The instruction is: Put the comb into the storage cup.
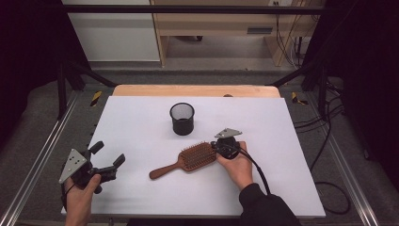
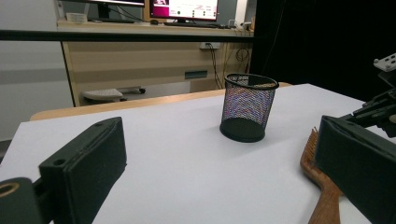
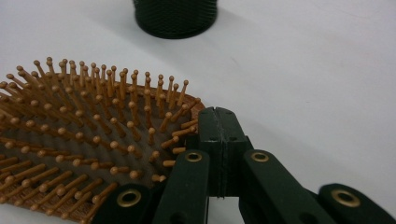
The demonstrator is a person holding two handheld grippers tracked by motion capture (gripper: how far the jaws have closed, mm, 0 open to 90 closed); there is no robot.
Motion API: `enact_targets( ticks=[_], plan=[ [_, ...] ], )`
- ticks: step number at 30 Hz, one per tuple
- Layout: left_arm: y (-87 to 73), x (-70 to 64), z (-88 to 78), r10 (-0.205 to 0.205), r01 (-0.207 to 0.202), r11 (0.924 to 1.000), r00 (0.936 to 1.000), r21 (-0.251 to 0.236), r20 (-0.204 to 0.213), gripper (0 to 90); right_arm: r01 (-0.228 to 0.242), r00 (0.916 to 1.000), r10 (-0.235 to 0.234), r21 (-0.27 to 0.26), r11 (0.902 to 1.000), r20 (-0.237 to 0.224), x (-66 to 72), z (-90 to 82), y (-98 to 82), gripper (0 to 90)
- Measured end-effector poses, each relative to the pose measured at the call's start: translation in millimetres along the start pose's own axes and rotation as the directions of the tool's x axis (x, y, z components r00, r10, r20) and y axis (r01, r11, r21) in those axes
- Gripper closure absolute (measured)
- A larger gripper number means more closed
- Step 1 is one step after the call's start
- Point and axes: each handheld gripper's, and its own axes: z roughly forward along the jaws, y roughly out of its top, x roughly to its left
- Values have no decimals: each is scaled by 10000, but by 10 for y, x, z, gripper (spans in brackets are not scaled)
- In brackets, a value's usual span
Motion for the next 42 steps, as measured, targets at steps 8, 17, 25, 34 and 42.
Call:
enact_targets(
  ticks=[8, 17, 25, 34, 42],
  plan=[
    [1, -3, 2, 67, -67, 10000, 10000, 67, 26, 21, 239, 9986, -239, -5, 9997, -464, 249, 74, 62, 900],
    [1, -9, 4, 65, -66, 9999, 10000, 87, 47, 21, 646, 9930, -648, -48, 9979, -991, 536, 194, 144, 900],
    [0, -12, 9, 67, -68, 9999, 9999, 113, 87, 21, 761, 9904, -762, -51, 9971, -1156, 648, 241, 153, 900],
    [-3, -23, 19, 56, -58, 9999, 9999, 148, 116, 22, 737, 9902, -738, -51, 9973, -1187, 649, 235, 154, 900],
    [-5, -32, 25, 105, -108, 9997, 9998, 200, 171, 22, 688, 9900, -693, -82, 9976, -1232, 652, 225, 153, 900]
  ],
)
